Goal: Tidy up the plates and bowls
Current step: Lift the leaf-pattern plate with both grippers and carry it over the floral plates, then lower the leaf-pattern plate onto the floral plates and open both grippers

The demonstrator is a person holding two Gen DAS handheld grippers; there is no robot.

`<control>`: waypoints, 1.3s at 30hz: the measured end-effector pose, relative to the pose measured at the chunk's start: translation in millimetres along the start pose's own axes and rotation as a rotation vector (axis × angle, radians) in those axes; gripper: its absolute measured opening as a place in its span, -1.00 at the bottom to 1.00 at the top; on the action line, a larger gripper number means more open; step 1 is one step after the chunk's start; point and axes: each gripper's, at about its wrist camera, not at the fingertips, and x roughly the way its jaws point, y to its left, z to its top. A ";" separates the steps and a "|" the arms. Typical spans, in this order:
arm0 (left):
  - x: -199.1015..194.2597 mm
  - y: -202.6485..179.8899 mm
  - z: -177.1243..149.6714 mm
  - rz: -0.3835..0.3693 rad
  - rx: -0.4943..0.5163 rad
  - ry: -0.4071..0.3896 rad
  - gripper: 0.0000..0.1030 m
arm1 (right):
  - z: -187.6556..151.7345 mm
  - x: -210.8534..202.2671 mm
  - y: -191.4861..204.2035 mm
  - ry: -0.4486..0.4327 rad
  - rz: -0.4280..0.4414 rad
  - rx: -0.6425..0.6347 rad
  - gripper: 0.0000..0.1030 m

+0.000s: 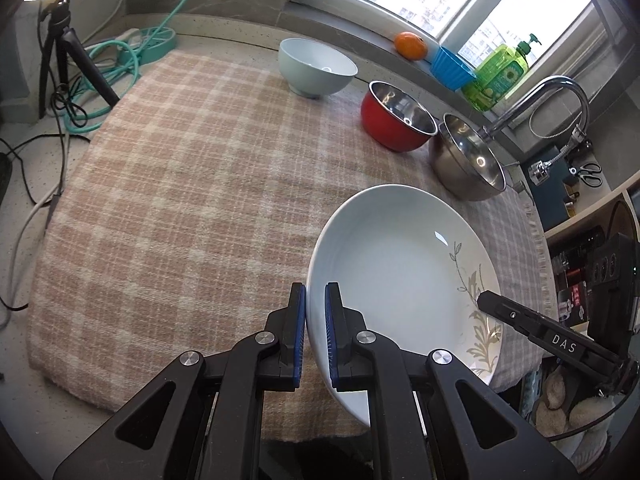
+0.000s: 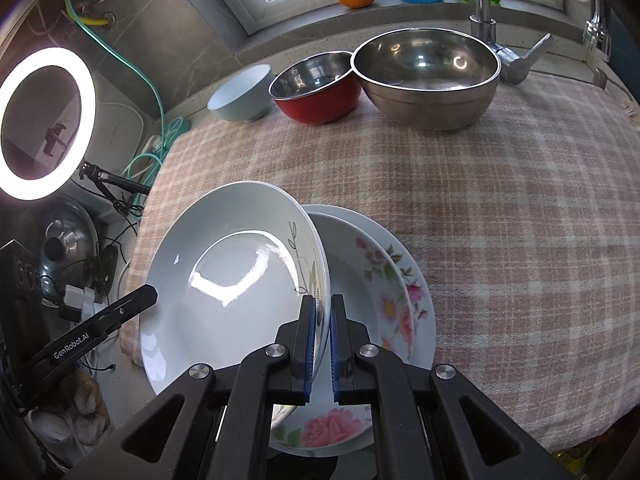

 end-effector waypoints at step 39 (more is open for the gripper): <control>28.4 -26.5 -12.6 0.024 0.077 0.079 -0.85 | -14.1 1.5 -39.0 0.018 -0.021 0.058 -0.88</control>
